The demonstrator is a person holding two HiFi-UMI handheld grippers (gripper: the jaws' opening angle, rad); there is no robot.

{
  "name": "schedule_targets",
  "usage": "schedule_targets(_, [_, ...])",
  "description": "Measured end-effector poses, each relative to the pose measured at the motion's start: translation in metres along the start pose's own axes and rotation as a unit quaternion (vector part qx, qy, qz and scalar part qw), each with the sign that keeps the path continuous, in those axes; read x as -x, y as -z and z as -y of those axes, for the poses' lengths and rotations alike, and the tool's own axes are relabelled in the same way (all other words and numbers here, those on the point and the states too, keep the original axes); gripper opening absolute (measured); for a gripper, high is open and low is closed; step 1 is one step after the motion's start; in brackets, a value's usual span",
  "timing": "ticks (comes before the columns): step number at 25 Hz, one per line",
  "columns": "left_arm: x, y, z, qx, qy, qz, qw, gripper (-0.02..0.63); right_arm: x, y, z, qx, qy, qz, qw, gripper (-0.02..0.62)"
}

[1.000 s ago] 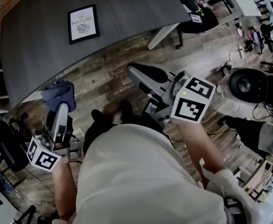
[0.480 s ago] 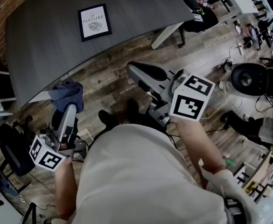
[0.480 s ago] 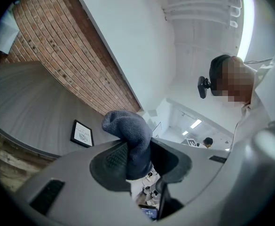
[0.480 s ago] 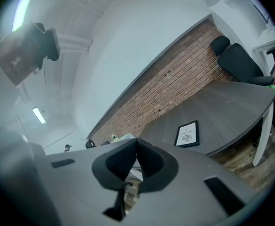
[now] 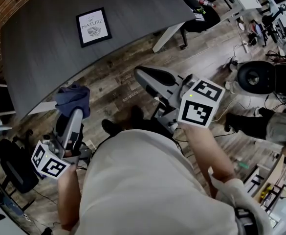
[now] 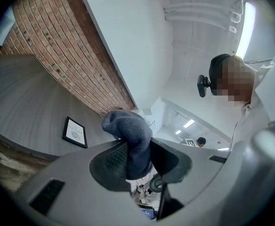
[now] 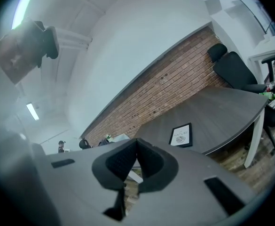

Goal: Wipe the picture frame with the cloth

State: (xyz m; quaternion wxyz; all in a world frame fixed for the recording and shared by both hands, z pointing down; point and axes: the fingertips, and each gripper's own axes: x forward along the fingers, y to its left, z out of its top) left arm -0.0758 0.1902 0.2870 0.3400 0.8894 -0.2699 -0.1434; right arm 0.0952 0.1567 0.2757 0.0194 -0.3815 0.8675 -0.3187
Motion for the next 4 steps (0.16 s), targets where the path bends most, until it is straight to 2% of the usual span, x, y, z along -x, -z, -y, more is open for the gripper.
schedule_targets(4, [-0.0069, 0.0015, 0.0052, 0.000, 0.006, -0.004, 1.0000, 0.124, 0.0060, -0.0037, 0.0037, 0.004, 0.007, -0.001, 1.000, 0.014])
